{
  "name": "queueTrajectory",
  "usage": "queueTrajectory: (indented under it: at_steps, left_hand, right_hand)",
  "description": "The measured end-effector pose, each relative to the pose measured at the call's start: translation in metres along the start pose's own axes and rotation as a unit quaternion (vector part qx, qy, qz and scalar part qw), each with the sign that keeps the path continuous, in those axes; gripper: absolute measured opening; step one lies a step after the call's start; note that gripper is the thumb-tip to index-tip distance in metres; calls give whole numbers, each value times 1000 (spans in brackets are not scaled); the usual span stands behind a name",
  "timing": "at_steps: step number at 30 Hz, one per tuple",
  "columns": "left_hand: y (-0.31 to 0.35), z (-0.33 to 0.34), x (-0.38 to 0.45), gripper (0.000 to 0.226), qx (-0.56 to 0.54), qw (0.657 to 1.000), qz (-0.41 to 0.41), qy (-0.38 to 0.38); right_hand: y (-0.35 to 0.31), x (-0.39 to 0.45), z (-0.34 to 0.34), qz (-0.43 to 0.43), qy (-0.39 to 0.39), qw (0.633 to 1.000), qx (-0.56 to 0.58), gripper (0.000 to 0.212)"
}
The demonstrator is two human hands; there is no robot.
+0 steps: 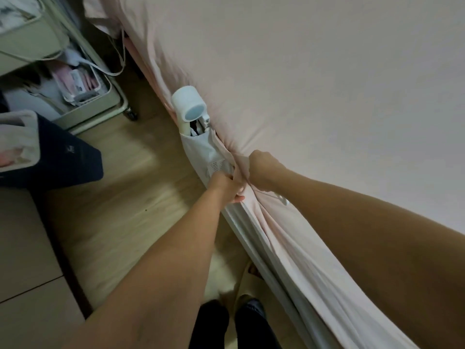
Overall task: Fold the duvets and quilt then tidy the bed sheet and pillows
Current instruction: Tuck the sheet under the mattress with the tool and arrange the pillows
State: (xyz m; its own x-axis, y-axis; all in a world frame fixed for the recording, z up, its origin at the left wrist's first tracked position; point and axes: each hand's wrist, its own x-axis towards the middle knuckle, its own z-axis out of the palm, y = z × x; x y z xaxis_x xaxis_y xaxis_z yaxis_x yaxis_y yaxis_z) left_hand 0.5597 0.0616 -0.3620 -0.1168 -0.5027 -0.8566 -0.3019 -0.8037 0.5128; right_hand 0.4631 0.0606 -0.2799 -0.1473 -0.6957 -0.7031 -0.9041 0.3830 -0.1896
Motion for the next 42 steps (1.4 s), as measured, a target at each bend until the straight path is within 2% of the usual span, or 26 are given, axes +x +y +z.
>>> queueTrajectory:
  at_steps: [3, 4, 6, 8, 9, 11, 14, 18, 20, 21, 23, 26, 31, 34, 37, 39, 41, 42]
  left_hand:
    - [-2, 2, 7, 29, 26, 998, 43, 26]
    - [-3, 3, 9, 32, 38, 997, 64, 36]
    - [-9, 2, 18, 32, 75, 991, 101, 41]
    - [-8, -4, 22, 32, 96, 987, 123, 34]
    - [-6, -7, 23, 32, 106, 985, 131, 37]
    - [1, -12, 24, 29, 125, 980, 144, 53]
    - [6, -7, 24, 34, 95, 986, 108, 82]
    - [12, -5, 40, 37, 78, 986, 82, 122]
    - [19, -8, 39, 36, 73, 984, 65, 148]
    - [21, -11, 39, 36, 70, 983, 58, 156]
    - [26, -14, 36, 36, 73, 981, 49, 171]
    - [35, -29, 36, 32, 82, 978, 43, 186]
    - [53, -54, 38, 26, 103, 976, 52, 184]
    - [57, -61, 32, 25, 114, 974, 55, 189]
    - [71, -70, 25, 42, 121, 955, 80, 260]
    - [83, -75, 15, 56, 166, 919, 110, 340]
    - [90, -73, 2, 67, 173, 892, 190, 373]
    - [93, -74, -2, 69, 172, 883, 241, 364]
  right_hand:
    - [3, -15, 9, 1, -19, 1000, 11, 30]
    - [5, -15, 13, 3, -23, 1000, 15, 24]
    - [4, -10, 22, -1, -28, 999, 22, 6]
    - [0, -1, 28, 11, -30, 999, 44, 25]
    - [0, 2, 28, 12, -24, 998, 54, 26]
    - [5, 2, 25, -9, -20, 999, 40, 13]
    - [24, -12, 31, -9, -51, 999, -13, 7]
    - [27, -3, 47, -1, -43, 998, 38, 36]
    - [28, 0, 44, -14, -41, 998, 52, 40]
    - [29, -2, 41, -25, -48, 997, 48, 34]
    - [33, -17, 29, -36, -64, 997, 24, 8]
    - [32, -42, 5, -56, -41, 998, 2, 20]
    - [3, -52, -26, -98, 105, 989, 39, 9]
    - [-15, -33, -30, -99, 97, 990, 40, 6]
    - [-22, -15, -30, -79, 78, 993, 35, 8]
    - [-26, -12, -29, -71, 82, 994, 31, 14]
    - [-25, -15, -26, -66, 88, 994, 25, 16]
    - [-25, -15, -22, -65, 86, 994, 23, 16]
